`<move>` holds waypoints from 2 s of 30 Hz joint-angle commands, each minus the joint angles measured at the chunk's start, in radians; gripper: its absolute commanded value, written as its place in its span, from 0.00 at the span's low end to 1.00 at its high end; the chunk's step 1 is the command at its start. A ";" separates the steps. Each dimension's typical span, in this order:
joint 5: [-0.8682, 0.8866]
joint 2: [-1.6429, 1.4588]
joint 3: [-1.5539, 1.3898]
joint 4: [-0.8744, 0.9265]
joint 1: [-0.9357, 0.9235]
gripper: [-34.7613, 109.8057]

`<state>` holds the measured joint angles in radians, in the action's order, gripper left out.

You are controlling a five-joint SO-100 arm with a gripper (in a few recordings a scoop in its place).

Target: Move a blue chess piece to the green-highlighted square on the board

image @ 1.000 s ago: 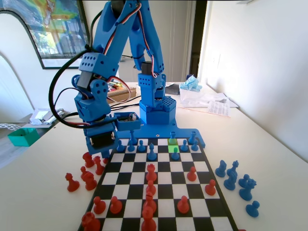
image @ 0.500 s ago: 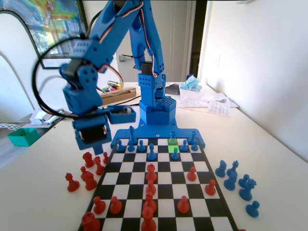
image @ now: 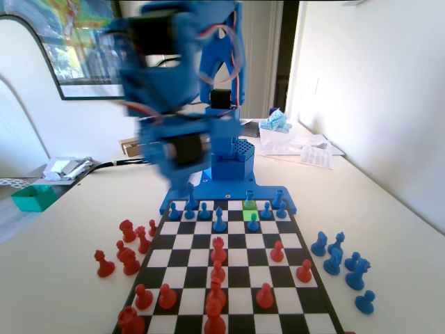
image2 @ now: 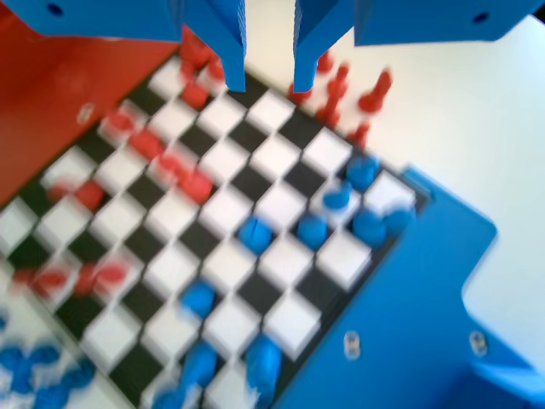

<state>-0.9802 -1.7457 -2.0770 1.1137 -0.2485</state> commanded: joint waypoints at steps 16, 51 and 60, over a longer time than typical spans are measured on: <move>0.193 -0.270 -0.420 -0.135 0.502 0.32; 0.170 -0.261 -0.618 -0.382 0.474 0.34; 0.209 -0.230 -0.663 -0.451 0.500 0.34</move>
<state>-0.7731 -1.9604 -2.7228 0.6811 0.2332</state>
